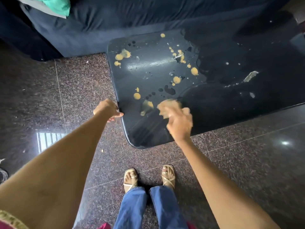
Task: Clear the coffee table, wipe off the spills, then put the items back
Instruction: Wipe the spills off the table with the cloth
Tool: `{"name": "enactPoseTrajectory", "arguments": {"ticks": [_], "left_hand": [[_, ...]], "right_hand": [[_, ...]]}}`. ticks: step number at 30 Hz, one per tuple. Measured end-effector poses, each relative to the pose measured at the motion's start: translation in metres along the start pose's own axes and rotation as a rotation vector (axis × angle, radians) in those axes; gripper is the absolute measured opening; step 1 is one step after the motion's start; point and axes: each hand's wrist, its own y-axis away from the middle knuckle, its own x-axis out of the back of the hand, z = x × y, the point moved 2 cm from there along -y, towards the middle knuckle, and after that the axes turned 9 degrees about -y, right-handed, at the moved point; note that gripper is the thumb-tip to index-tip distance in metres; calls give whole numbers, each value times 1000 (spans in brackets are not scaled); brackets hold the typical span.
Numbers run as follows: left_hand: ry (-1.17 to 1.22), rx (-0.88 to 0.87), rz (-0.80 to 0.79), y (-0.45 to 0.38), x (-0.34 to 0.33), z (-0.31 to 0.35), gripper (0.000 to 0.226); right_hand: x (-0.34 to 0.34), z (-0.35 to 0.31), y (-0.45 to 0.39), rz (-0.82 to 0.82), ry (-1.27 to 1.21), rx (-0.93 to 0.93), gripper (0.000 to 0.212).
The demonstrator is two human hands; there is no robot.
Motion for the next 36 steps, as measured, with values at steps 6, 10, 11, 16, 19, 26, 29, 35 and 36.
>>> {"name": "enactPoseTrajectory", "arguments": {"ticks": [6,10,11,16,19,26,29,35,36], "left_hand": [[67,24,160,-15,16,3,37],[28,21,204,-16,28,10,30],[32,16,189,-13,29,12,33],[-42,-15,170,-9,25,16,43],[-141,4,205,-7,29,19,47],[-169,1,155,-21,39,32,54],[-144,-15,167,-29,49,43,60],[-450,3,126,-34,52,55,77],[-512,8,118,-33,54,59,82]], "right_hand": [[-40,-87,29,-161,-62,82,48],[-36,-74,7,-291,-69,636,49],[-31,-59,-4,-261,-42,510,49],[-14,-12,-32,176,-102,-422,46],[-26,-65,-32,291,-232,-619,40],[-27,-69,-31,-142,-2,416,54],[1,-4,-44,-10,62,21,55],[-9,-12,-72,235,-64,-634,46],[-17,-35,-68,185,-93,-558,46]]}}
